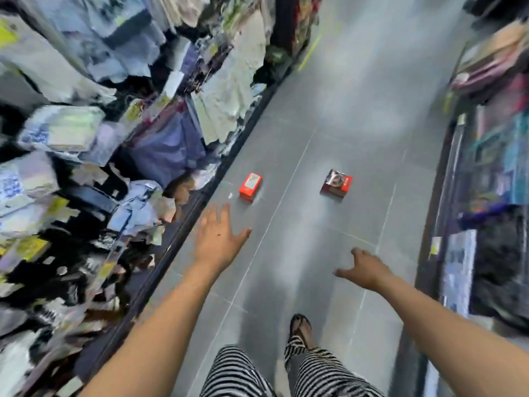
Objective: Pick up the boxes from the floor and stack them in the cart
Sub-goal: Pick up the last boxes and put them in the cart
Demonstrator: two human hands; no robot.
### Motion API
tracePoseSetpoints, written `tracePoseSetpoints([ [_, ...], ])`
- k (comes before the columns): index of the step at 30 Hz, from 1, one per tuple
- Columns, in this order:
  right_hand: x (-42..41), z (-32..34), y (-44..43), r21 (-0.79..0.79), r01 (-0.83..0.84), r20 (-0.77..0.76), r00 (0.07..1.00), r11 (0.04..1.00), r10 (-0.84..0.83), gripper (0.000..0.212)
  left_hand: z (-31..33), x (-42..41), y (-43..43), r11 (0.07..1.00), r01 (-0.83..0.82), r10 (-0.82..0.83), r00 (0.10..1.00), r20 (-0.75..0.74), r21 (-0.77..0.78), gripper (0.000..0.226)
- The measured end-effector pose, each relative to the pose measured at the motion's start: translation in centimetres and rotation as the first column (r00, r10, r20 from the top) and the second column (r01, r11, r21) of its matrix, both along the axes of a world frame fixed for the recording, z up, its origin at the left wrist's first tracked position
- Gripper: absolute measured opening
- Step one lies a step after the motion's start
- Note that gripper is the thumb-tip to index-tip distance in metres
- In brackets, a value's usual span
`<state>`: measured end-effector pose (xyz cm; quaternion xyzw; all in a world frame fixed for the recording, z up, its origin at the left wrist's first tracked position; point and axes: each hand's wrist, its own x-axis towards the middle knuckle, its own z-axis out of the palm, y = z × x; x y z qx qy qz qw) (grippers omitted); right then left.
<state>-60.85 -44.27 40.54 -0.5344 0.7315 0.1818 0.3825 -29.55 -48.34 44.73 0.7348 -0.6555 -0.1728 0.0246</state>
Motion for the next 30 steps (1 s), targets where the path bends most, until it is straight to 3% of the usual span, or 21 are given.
tracePoseSetpoints([
  [8, -0.2, -9.0, -10.0, 0.078, 0.113, -0.013, 0.994, 0.991, -0.112, 0.085, -14.0, 0.2, -10.3, 0.959, -0.122, 0.129, 0.992, -0.012, 0.257, 0.093],
  [15, -0.3, -24.9, -22.5, 0.005, 0.193, 0.02, 0.981, 0.981, -0.193, 0.081, -33.6, -0.9, -21.8, 0.876, -0.294, 0.327, 0.945, -0.023, 0.383, 0.104],
  [19, -2.3, -37.0, -28.9, -0.024, 0.165, -0.012, 0.986, 0.986, -0.165, 0.08, -46.3, -2.1, -27.6, 0.84, -0.417, 0.465, 0.883, -0.066, 0.347, 0.106],
  [25, -7.2, -54.5, -36.5, -0.198, 0.183, -0.137, 0.968, 0.963, -0.212, 0.075, -63.1, -2.1, -33.9, 0.907, -0.405, 0.411, 0.911, -0.037, 0.116, 0.118],
  [30, -11.7, -63.7, -42.0, -0.479, -0.048, -0.352, 0.925, 0.877, -0.142, 0.082, -69.9, -1.9, -37.6, 0.914, -0.397, 0.4, 0.916, 0.023, -0.082, 0.12],
])
